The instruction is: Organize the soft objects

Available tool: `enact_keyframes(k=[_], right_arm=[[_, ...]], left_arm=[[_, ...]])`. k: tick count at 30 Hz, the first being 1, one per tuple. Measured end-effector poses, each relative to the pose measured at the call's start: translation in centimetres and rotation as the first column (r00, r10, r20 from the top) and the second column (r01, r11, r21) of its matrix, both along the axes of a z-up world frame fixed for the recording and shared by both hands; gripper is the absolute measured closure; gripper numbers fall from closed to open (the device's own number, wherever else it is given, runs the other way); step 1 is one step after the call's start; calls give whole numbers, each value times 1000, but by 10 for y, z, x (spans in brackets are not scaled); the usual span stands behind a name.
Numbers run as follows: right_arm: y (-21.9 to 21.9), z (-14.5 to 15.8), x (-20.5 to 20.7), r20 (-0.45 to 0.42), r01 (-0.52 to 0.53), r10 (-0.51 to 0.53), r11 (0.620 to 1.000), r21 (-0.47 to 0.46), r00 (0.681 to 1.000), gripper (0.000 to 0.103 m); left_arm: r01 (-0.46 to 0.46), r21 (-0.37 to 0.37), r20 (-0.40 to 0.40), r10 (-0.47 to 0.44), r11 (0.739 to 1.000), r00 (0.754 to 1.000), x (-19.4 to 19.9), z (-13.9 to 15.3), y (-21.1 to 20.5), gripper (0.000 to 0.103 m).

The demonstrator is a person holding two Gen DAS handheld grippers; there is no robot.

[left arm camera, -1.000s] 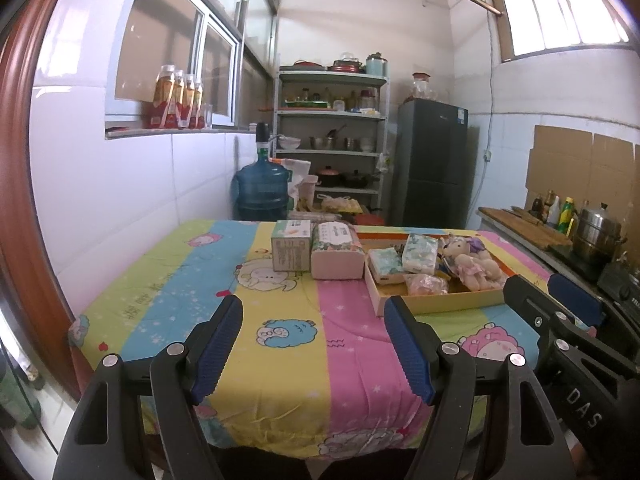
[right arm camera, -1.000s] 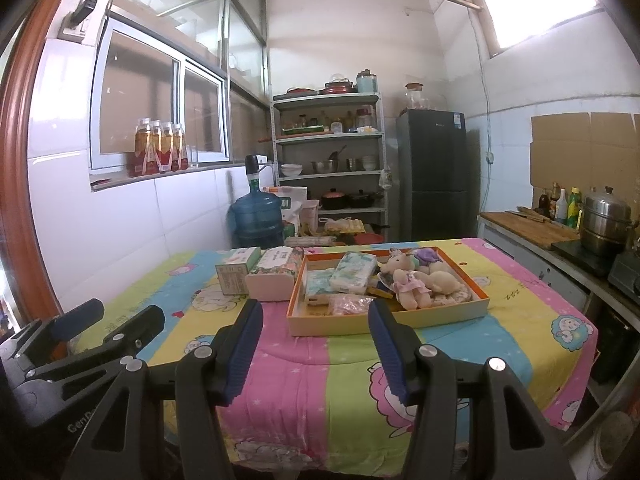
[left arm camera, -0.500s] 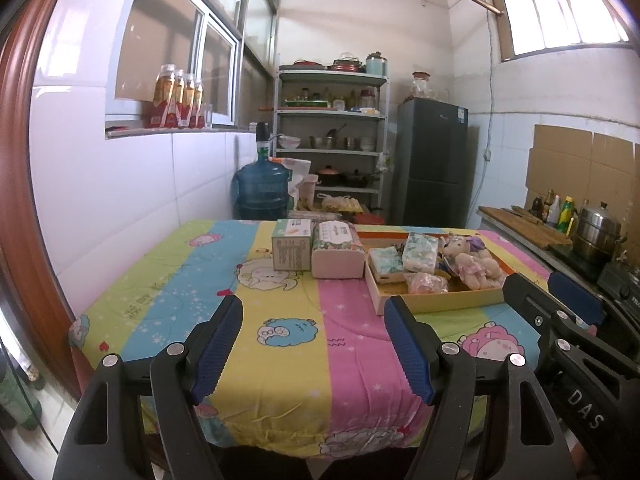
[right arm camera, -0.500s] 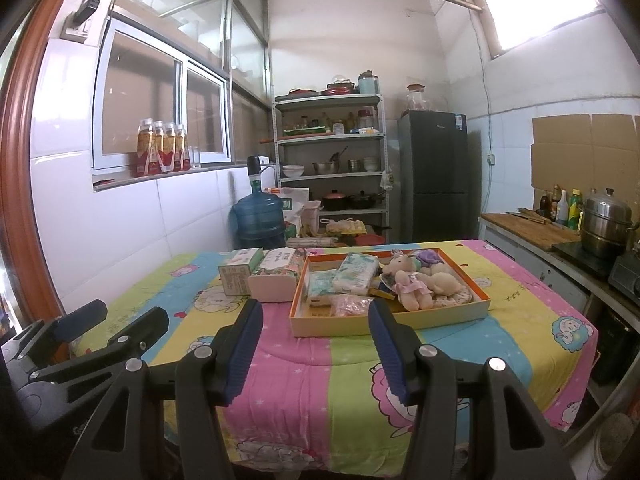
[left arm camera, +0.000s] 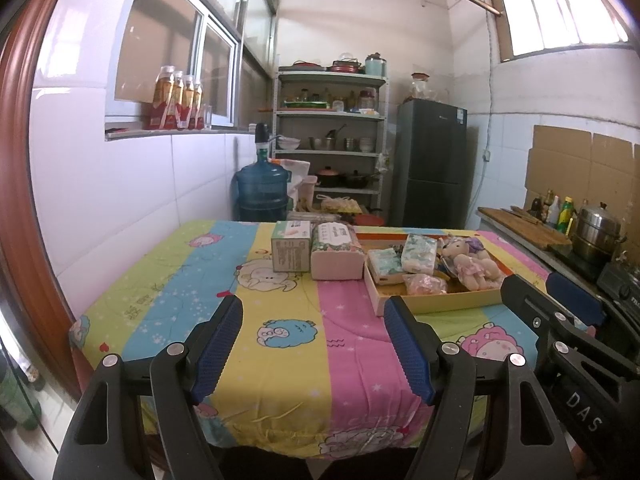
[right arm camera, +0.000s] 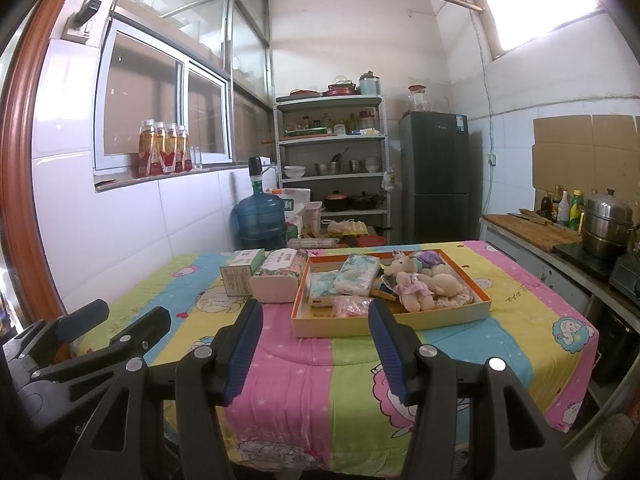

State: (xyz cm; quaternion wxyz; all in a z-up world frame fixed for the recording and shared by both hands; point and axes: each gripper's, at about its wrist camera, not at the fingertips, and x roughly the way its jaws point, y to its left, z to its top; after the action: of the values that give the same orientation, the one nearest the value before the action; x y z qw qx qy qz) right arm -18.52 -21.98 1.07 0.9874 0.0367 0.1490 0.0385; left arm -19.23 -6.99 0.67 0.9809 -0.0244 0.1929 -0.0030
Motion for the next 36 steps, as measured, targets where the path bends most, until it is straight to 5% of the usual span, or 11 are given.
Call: enact_keyframes(k=[36], right_arm=[[3,1,-1,3,-2,2,1000,-1,1000,48]], left_arm=[[4,1,2,-4,1000,1000,0,2,-1,28]])
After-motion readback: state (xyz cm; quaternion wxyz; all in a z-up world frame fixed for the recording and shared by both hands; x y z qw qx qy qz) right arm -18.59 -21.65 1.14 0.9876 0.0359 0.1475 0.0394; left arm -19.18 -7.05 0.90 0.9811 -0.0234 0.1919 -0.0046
